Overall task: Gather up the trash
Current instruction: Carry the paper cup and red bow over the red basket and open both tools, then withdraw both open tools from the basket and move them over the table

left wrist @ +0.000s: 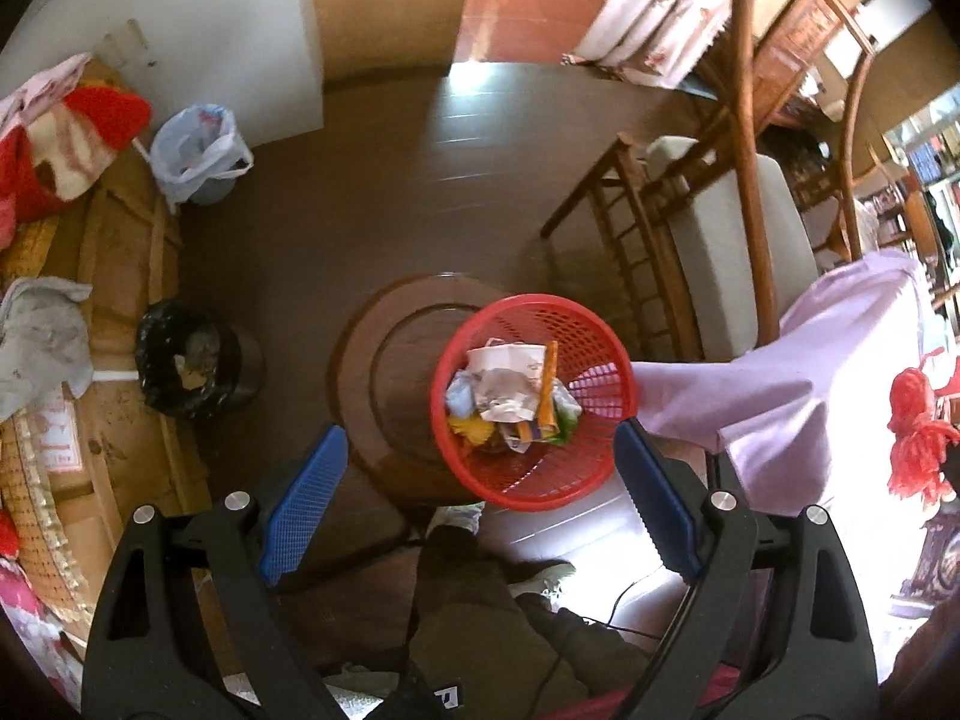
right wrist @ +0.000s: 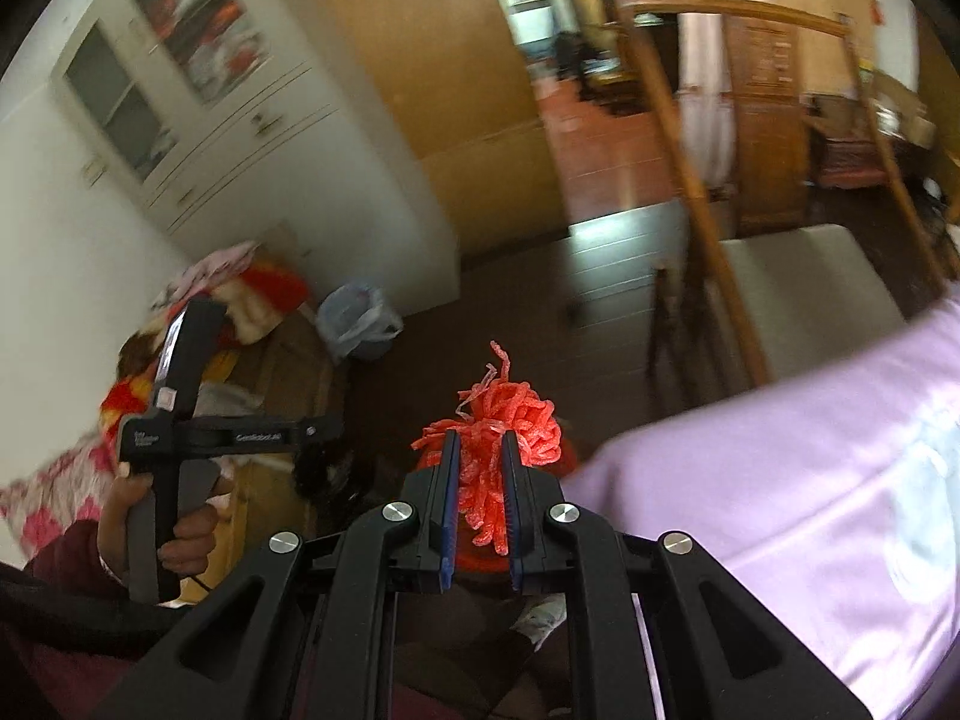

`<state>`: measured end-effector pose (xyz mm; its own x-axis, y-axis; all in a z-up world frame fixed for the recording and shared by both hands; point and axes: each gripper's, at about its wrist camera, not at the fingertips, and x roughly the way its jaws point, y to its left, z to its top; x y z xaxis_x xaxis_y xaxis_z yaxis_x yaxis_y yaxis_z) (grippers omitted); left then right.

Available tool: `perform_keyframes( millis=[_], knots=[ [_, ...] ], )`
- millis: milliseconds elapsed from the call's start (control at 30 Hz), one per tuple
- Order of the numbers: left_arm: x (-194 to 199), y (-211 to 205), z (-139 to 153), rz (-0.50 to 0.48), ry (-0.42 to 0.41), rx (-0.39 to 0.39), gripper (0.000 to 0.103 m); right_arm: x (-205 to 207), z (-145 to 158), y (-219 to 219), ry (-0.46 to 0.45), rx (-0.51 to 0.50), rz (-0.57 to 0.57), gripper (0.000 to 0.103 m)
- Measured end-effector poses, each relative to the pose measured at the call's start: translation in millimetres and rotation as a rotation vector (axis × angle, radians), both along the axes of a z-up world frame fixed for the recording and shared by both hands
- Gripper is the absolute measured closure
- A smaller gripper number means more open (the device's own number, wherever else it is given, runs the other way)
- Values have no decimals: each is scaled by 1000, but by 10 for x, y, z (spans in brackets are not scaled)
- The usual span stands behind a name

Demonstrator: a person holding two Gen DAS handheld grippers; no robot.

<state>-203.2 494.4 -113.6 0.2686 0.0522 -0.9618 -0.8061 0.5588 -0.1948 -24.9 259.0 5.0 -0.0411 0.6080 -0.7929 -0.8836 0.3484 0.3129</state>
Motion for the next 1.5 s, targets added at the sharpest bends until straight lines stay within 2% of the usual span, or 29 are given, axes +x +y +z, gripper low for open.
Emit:
perform_keyframes(
  millis=[100, 133, 200, 367, 533, 967, 1233, 1500],
  knots=[
    [-104, 53, 3, 25, 3, -2, 16, -77, 3, 164, 26, 10, 63, 83],
    [-142, 74, 4, 34, 3, -2, 16, -92, 16, 196, 32, 16, 74, 71],
    [-175, 108, 13, 45, -1, -3, 16, -105, 67, 206, 20, 32, 79, 60],
    [-140, 157, 16, 42, -14, -11, 16, -100, 118, 148, -6, 36, 57, 58],
    [70, 84, 40, -20, -31, -6, 16, -21, 142, -39, -27, 35, -29, 55],
    [1130, -555, 217, -333, -76, 26, 16, 340, 275, -1142, -59, 75, -375, 49],
    [1706, -1164, 301, -541, -99, 41, 16, 361, 289, -1972, -74, 100, -603, 47],
    [2233, -1988, 331, -778, -103, 75, 16, 251, 227, -2899, -78, 116, -858, 45]
  ],
)
